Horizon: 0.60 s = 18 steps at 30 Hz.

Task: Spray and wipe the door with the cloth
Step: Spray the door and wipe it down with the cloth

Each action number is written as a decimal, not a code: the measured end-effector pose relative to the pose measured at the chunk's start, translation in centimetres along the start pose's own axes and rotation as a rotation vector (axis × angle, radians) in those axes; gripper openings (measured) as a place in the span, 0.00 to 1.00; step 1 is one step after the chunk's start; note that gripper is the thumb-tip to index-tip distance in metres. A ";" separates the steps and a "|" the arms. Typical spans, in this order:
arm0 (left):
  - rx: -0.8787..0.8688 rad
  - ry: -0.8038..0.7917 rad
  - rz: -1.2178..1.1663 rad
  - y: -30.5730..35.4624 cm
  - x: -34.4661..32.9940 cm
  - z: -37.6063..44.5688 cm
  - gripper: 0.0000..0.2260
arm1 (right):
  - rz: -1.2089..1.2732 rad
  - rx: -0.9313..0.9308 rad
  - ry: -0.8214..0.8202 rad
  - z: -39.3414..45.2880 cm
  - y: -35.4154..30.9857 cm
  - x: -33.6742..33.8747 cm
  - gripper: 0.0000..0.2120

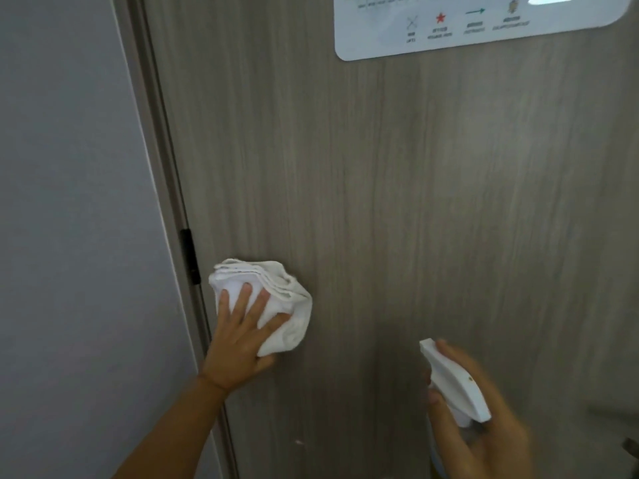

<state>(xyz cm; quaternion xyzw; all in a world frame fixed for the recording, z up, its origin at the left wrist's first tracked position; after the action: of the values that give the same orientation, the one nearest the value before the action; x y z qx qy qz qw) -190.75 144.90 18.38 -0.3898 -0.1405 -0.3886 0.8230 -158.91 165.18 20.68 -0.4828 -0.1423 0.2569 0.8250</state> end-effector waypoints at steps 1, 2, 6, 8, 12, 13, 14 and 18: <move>0.069 0.001 -0.021 -0.7 0.4 -0.6 0.35 | -0.044 0.040 -0.017 -0.2 0.5 -0.8 0.18; 0.134 0.010 -0.049 -1.3 0.9 -0.9 0.34 | -0.077 0.036 -0.051 -0.4 0.8 -1.8 0.14; 0.208 0.038 -0.223 -2.7 2.9 -1.1 0.27 | -0.216 -0.114 -0.168 -2.9 4.9 -8.3 0.26; 0.236 0.017 -0.301 -3.2 3.3 -1.6 0.25 | -0.231 -0.099 -0.156 -4.3 6.4 -10.9 0.22; 0.292 -0.025 -0.358 -4.1 3.5 -2.7 0.25 | -0.299 -0.132 -0.388 -5.5 9.5 -15.2 0.26; 0.291 -0.039 -0.359 -4.1 3.5 -2.8 0.26 | -0.282 -0.128 -0.379 -5.6 10.3 -15.8 0.28; 0.289 -0.050 -0.356 -4.1 3.5 -2.8 0.26 | -0.277 -0.117 -0.386 -5.7 10.3 -16.2 0.28; 0.280 -0.064 -0.354 -3.9 3.5 -2.8 0.26 | -0.242 -0.075 -0.395 -6.3 9.7 -18.3 0.30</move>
<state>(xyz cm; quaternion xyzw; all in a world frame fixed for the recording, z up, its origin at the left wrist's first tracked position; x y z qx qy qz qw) -191.57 139.43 20.43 -0.2531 -0.2854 -0.4908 0.7833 -173.77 154.31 9.36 -0.4327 -0.3673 0.2402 0.7875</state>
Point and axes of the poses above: each hand's wrist, its own z-axis towards the middle knuckle, its own x-axis out of the back of the hand, y = z × x, the point moved 5 cm from there along z, towards the middle knuckle, and after that the axes turned 13 degrees about -x, right-handed, at the moved point
